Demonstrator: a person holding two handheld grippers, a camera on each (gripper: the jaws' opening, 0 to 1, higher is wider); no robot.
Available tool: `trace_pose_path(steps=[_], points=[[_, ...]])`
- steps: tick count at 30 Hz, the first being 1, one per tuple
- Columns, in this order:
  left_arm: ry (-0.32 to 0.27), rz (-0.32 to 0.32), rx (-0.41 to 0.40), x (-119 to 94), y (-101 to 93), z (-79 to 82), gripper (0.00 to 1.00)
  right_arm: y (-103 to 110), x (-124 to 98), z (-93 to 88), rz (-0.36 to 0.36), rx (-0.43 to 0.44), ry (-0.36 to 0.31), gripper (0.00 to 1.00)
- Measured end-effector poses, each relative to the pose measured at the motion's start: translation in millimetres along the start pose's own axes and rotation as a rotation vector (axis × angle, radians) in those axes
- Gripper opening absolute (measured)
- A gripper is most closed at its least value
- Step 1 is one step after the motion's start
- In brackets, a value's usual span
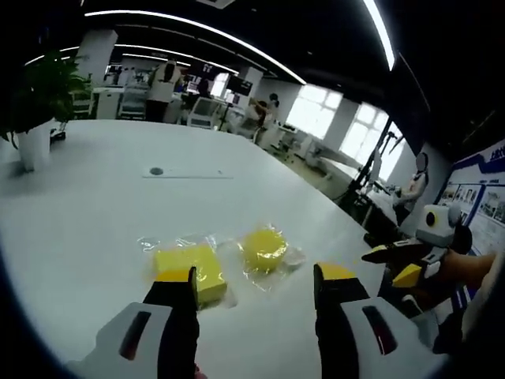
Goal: Compare the silicone blocks by pressing each to a similar depth, holding the contact briefly, and releasing to observe deformation and rebound differences across the visible hardness samples.
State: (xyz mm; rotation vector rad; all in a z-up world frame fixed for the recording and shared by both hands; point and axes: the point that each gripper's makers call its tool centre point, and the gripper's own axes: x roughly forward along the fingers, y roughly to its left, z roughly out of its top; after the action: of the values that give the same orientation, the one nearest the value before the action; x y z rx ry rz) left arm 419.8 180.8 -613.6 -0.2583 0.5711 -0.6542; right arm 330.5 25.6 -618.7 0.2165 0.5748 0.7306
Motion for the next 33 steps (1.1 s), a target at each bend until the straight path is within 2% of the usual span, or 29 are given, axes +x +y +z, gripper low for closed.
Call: trace_pose_path(steps=[11,23,25,33], points=[[0.000,-0.020,-0.065,29.7,1.3,3.3,0.57,-4.1,3.8,2.8,0.011,0.009,-0.004,0.49],[0.009,-0.027,-0.200,64.2,4.3,5.9,0.53,-15.6,8.3,-1.4,-0.015,0.029,0.000,0.49],[0.032,-0.015,-0.249,69.4,6.6,1.7,0.53,-16.8,8.3,-1.6,-0.019,0.035,0.000,0.49],[0.045,0.007,-0.518,92.1,10.0,-2.7,0.47,-24.2,7.4,0.9,-0.034,0.056,-0.022,0.48]])
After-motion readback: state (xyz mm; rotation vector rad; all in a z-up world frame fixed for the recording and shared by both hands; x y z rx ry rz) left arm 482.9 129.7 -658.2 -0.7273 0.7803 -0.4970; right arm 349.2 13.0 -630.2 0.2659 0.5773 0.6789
